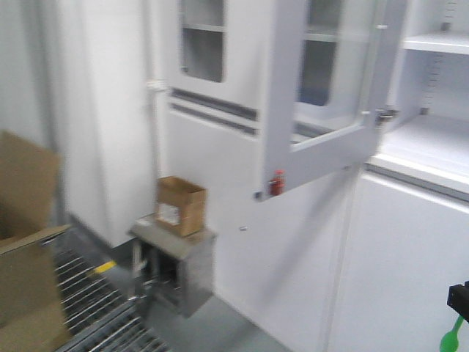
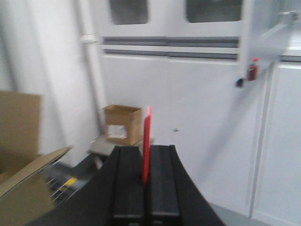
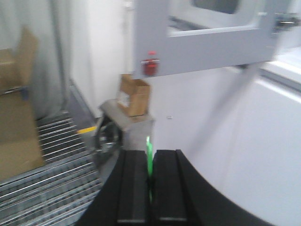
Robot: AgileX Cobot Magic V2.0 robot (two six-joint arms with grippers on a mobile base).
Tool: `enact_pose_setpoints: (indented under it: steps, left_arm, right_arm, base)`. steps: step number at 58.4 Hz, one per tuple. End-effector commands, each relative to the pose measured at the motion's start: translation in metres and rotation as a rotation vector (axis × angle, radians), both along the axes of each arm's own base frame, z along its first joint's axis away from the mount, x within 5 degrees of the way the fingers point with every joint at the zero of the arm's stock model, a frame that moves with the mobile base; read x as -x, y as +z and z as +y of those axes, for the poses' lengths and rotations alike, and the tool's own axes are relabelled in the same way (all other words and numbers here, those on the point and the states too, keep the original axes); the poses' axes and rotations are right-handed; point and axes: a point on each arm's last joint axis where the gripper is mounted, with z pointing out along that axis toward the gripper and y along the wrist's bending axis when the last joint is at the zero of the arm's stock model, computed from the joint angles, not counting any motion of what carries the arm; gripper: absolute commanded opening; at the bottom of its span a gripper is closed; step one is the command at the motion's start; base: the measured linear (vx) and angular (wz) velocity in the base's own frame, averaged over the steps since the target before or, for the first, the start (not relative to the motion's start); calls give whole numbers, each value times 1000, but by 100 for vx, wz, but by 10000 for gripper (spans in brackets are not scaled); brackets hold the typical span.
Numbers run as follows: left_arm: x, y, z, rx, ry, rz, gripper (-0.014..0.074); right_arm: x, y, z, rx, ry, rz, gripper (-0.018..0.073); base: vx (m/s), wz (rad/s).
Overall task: Sort red and green spoons into left cabinet
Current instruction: 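Drive the base to the open white cabinet with the blue tray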
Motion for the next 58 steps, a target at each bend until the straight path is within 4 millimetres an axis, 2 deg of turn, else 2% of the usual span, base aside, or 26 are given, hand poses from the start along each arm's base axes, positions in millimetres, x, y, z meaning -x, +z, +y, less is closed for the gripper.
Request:
enact_pose_setpoints:
  steps: [1,37,58]
  left_arm:
    - [1,16,2,35,29,-92,-3]
    - [1,16,3,36,30,-93,-3]
    - [1,16,3,36,30,-93,-3]
  right_arm:
    - [-1,12,-2,25,-19,-43,-3]
    - [-1,12,-3,25,-23,-44,-3]
    - [-1,12,-3,25,-23,-44,-3]
  base:
    - [32,-85]
    - [27,-73]
    - [24,-51]
